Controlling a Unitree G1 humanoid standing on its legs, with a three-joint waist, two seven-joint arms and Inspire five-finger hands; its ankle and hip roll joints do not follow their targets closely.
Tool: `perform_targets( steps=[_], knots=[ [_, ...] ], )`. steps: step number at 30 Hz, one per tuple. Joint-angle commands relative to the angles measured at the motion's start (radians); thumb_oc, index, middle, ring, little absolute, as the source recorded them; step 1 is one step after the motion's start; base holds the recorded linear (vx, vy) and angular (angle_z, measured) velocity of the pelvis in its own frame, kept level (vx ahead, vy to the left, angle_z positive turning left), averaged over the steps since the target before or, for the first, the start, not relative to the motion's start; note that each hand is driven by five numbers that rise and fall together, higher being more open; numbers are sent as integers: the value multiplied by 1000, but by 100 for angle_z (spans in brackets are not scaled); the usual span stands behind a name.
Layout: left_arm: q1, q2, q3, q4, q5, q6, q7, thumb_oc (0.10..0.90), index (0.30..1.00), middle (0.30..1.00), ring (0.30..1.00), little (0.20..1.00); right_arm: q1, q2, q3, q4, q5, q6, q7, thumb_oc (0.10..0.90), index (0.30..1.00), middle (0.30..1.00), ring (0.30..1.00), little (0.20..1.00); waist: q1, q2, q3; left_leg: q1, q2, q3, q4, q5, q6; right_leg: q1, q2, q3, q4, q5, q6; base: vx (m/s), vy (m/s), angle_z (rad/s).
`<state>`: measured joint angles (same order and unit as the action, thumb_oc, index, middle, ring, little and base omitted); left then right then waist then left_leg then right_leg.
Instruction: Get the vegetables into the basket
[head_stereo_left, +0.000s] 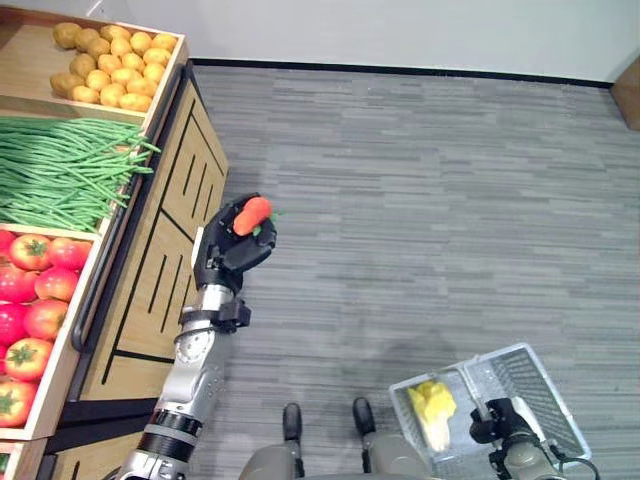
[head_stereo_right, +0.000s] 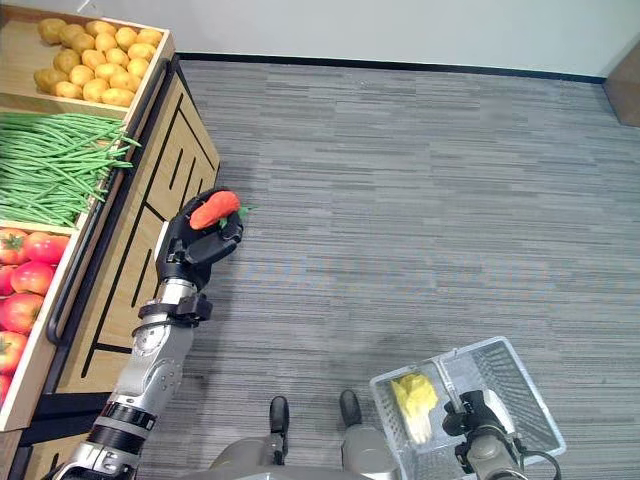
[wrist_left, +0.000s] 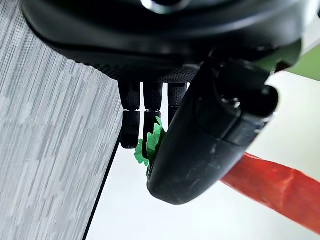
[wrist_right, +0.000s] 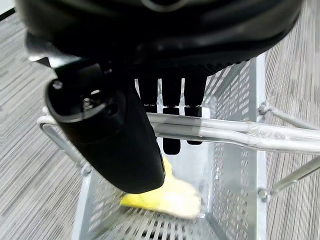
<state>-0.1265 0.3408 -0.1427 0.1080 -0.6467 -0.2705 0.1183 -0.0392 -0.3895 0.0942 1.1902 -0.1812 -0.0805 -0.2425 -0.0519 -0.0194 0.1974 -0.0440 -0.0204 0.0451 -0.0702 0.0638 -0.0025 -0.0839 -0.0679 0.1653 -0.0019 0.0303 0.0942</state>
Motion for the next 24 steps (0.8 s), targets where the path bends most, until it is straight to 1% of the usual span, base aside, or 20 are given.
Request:
perform_targets(
  steps=[1, 2, 4, 5, 6, 7, 8, 9, 10, 11, 12, 14, 17, 18, 21, 22, 23, 24],
  knots=[
    [-30, 33, 29, -108, 23, -104, -41, 400, 300, 300, 300, 300, 12, -60, 13, -12, 5, -34, -34, 400, 300, 300, 300, 300, 0, -85, -100, -83, 44, 25, 137, -81, -29, -26, -101, -5, 48, 6, 98, 51, 81, -5],
    [-27, 33, 25, -109, 19, -102, -46, 400, 300, 300, 300, 300, 17, -61, 10, -7, 4, -33, -33, 400, 300, 300, 300, 300, -1, -85, -103, -75, 39, 26, 133, -83, -27, -25, -102, -3, 49, 9, 101, 42, 94, -5],
    [-20, 36, 21, -106, 19, -97, -56, 400, 300, 300, 300, 300, 19, -63, 7, -4, 0, -33, -32, 400, 300, 300, 300, 300, -5, -86, -106, -60, 31, 34, 116, -83, -21, -30, -108, 7, 45, 37, 113, 0, 85, -6],
    [-17, 39, 20, -106, 20, -98, -56, 400, 300, 300, 300, 300, 13, -66, 7, -6, -3, -32, -35, 400, 300, 300, 300, 300, -6, -89, -104, -59, 26, 44, 110, -82, -19, -44, -113, 15, 43, 77, 124, -113, 69, -25],
    [-9, 59, 23, -97, 22, -95, -61, 400, 300, 300, 300, 300, -13, -68, 20, -20, -12, -35, -36, 400, 300, 300, 300, 300, 13, -81, -94, -60, 37, 75, 107, -80, -14, -70, -116, -46, 62, 83, 120, -111, 41, -41],
    [-9, 59, 23, -97, 22, -95, -62, 400, 300, 300, 300, 300, -14, -68, 20, -20, -12, -35, -36, 400, 300, 300, 300, 300, 13, -81, -93, -60, 37, 74, 108, -80, -14, -70, -116, -47, 63, 82, 120, -108, 37, -70],
    [-5, 63, 25, -97, 23, -93, -66, 400, 300, 300, 300, 300, -23, -70, 26, -26, -17, -36, -34, 400, 300, 300, 300, 300, 25, -76, -90, -58, 45, 85, 109, -84, -13, -68, -123, -105, 85, 62, 112, -54, 7, -87],
    [0, 67, 25, -99, 28, -91, -70, 400, 300, 300, 300, 300, -35, -79, 33, -32, -27, -37, -35, 400, 300, 300, 300, 300, 38, -70, -87, -60, 53, 98, 112, -84, -15, -61, -136, -179, 104, 49, 103, -58, -1, -78],
    [6, 72, 25, -96, 24, -83, -87, 400, 300, 300, 300, 300, -47, -95, 46, -27, -44, -40, -31, 400, 300, 300, 300, 300, 42, -73, -92, -54, 52, 107, 109, -83, -21, -43, -142, -209, 86, 54, 102, -32, -11, -60],
    [6, 72, 25, -96, 24, -83, -87, 400, 300, 300, 300, 300, -48, -95, 47, -27, -44, -40, -31, 400, 300, 300, 300, 300, 42, -73, -92, -53, 52, 107, 109, -83, -21, -42, -142, -209, 85, 55, 102, 5, -32, -29],
    [14, 75, 28, -99, 22, -84, -91, 400, 300, 300, 300, 300, -58, -108, 62, -31, -67, -38, -31, 400, 300, 300, 300, 300, 45, -78, -96, -44, 51, 115, 102, -81, -22, -46, -148, -216, 73, 75, 103, 35, -49, -21],
    [26, 80, 19, -100, 22, -79, -108, 400, 300, 300, 300, 300, -77, -137, 72, -23, -90, -35, -34, 400, 300, 300, 300, 300, 51, -78, -106, -30, 57, 123, 90, -77, -30, -32, -145, -224, 34, 71, 98, 60, -83, -9],
    [29, 88, 4, -101, 24, -72, -119, 400, 300, 300, 300, 300, -100, -162, 72, -26, -91, -35, -39, 400, 300, 300, 300, 300, 55, -76, -114, -17, 63, 122, 76, -69, -38, -11, -139, -229, -4, 70, 94, 34, -82, -8],
    [32, 94, -9, -104, 23, -68, -128, 400, 300, 300, 300, 300, -121, -178, 75, -43, -89, -35, -44, 400, 300, 300, 300, 300, 57, -75, -124, -10, 69, 123, 56, -56, -47, 6, -133, -235, -39, 72, 93, 34, -142, -3],
    [26, 109, -51, -107, 41, -55, -147, 400, 300, 300, 300, 300, -159, -216, 78, -100, -81, -37, -56, 400, 300, 300, 300, 300, 54, -66, -140, 5, 78, 115, 8, -26, -61, 30, -121, -248, -77, 69, 91, 15, -120, 1],
    [21, 124, -85, -106, 65, -49, -160, 400, 300, 300, 300, 300, -182, -238, 87, -160, -79, -42, -60, 400, 300, 300, 300, 300, 51, -60, -146, 9, 84, 113, -6, -18, -66, 34, -117, -249, -85, 69, 89, -3, -92, 5],
    [21, 124, -85, -106, 65, -49, -160, 400, 300, 300, 300, 300, -182, -238, 87, -160, -79, -42, -60, 400, 300, 300, 300, 300, 51, -60, -146, 9, 84, 113, -6, -18, -66, 34, -117, -249, -85, 69, 89, -6, -69, 6],
    [16, 145, -105, -106, 91, -46, -169, 400, 300, 300, 300, 300, -197, -260, 101, -218, -92, -47, -60, 400, 300, 300, 300, 300, 47, -56, -152, 12, 87, 113, -11, -17, -68, 35, -116, -247, -85, 67, 89, 7, -37, 4]
  ],
)
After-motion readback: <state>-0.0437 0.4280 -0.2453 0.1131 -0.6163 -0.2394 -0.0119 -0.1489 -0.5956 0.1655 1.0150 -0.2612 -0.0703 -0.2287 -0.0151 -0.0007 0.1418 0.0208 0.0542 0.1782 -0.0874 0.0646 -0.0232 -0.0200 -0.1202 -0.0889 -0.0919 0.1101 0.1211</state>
